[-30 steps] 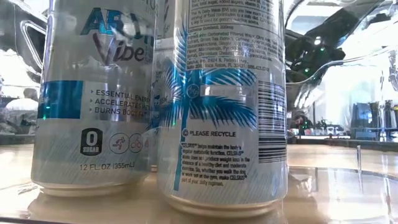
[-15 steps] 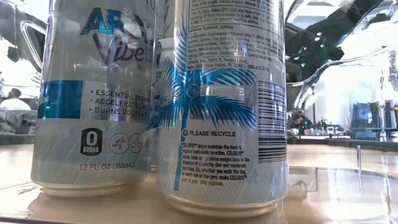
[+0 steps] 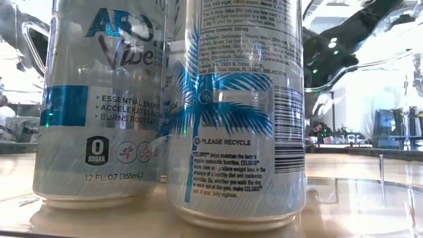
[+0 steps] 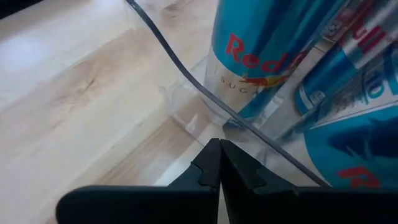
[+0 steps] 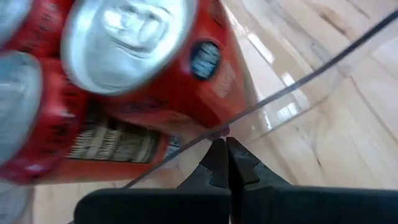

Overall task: Sort soda cans
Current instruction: Adjust the top left and top right transparent bins

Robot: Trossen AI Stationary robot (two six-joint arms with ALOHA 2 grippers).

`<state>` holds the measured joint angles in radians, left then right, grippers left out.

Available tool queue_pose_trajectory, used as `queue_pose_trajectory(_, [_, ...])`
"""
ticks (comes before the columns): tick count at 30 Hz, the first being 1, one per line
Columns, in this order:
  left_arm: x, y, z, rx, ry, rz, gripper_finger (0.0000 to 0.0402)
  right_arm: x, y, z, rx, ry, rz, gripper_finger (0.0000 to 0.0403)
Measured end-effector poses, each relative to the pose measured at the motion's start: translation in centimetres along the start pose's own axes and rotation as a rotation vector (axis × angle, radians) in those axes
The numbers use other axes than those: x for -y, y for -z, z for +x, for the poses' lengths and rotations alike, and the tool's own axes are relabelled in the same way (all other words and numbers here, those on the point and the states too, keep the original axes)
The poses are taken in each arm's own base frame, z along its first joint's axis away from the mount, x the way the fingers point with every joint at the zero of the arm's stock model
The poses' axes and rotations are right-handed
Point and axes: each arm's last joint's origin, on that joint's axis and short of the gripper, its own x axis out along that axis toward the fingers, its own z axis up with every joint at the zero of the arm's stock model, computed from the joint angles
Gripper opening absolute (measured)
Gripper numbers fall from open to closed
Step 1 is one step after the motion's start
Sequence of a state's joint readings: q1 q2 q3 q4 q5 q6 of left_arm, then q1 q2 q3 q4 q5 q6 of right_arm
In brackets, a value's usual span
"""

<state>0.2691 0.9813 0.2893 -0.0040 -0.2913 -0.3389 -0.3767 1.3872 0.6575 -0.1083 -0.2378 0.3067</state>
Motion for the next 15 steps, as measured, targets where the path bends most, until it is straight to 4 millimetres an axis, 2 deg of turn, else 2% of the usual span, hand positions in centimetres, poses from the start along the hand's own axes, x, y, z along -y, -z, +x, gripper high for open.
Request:
queue_pose_trajectory(5, [-0.4, -0.2, 0.1, 0.002, -0.003, -0.001, 0.0001, 0.6, -0.7, 1.6, -0.041, 0.019, 0.017, 0.0])
queue_pose_trajectory(15, [-1.5, -0.5, 0.4, 0.01, -0.064, -0.033, 0.0, 1.2, -3.2, 2.5, -0.037, 0.031, -0.027, 0.0])
